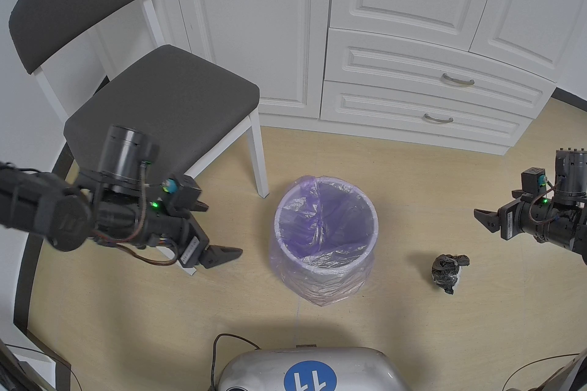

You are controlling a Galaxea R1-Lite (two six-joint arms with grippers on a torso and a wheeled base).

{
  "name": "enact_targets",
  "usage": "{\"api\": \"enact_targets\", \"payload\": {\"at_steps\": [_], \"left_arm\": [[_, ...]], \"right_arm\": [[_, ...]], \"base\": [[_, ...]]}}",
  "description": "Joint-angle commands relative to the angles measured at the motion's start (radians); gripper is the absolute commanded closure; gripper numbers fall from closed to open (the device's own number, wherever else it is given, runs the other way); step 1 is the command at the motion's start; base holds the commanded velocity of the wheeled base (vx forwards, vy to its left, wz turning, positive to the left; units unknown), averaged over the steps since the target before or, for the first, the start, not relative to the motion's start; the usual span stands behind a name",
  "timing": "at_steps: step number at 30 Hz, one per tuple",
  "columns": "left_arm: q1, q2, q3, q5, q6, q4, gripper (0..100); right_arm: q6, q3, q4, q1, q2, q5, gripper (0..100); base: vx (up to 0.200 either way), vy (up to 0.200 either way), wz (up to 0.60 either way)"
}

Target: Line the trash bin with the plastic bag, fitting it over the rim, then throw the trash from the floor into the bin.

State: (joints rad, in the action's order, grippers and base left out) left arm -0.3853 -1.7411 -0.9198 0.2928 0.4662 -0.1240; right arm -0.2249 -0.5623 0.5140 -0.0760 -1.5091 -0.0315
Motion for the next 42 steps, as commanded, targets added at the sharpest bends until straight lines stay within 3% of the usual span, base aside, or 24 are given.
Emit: {"api": "enact_targets", "payload": {"at_steps": [1,4,13,17,20,22,24,27,33,42], "left_arm": [[0.054,0.456,0.202,0.036,-0.236,-0.134,0],[0.086,0.537,0.257,0.017,-0.294,-0.138,0],[0.128,0.607,0.397,0.028,-0.304,-0.152,0],[0.158,0.617,0.452,0.026,-0.325,-0.204,0],[0.217,0.626,0.476,0.037,-0.327,-0.244,0],[0.256,0.641,0.506,0.091,-0.330,-0.273,0],[0.276,0.661,0.538,0.140,-0.348,-0.281,0],[0.278,0.684,0.569,0.178,-0.374,-0.282,0],[0.283,0.687,0.584,0.180,-0.412,-0.284,0],[0.309,0.686,0.592,0.183,-0.417,-0.286,0]], "right_arm": [[-0.021,0.045,0.009,-0.002,0.179,0.010,0],[-0.022,0.045,-0.020,-0.004,0.224,0.010,0],[0.019,0.010,-0.169,-0.005,0.325,0.044,0],[0.131,-0.048,-0.261,-0.005,0.322,0.099,0],[0.236,-0.157,-0.425,0.007,0.294,0.113,0],[0.374,-0.321,-0.635,0.033,0.205,0.166,0],[0.427,-0.399,-0.733,0.068,0.125,0.214,0],[0.424,-0.418,-0.755,0.096,0.000,0.240,0],[0.351,-0.415,-0.726,0.137,-0.200,0.237,0],[0.288,-0.396,-0.496,0.208,-0.577,0.217,0]], "base": [[0.000,0.000,0.00],[0.000,0.000,0.00],[0.000,0.000,0.00],[0.000,0.000,0.00],[0.000,0.000,0.00],[0.000,0.000,0.00],[0.000,0.000,0.00],[0.000,0.000,0.00],[0.000,0.000,0.00],[0.000,0.000,0.00]]}}
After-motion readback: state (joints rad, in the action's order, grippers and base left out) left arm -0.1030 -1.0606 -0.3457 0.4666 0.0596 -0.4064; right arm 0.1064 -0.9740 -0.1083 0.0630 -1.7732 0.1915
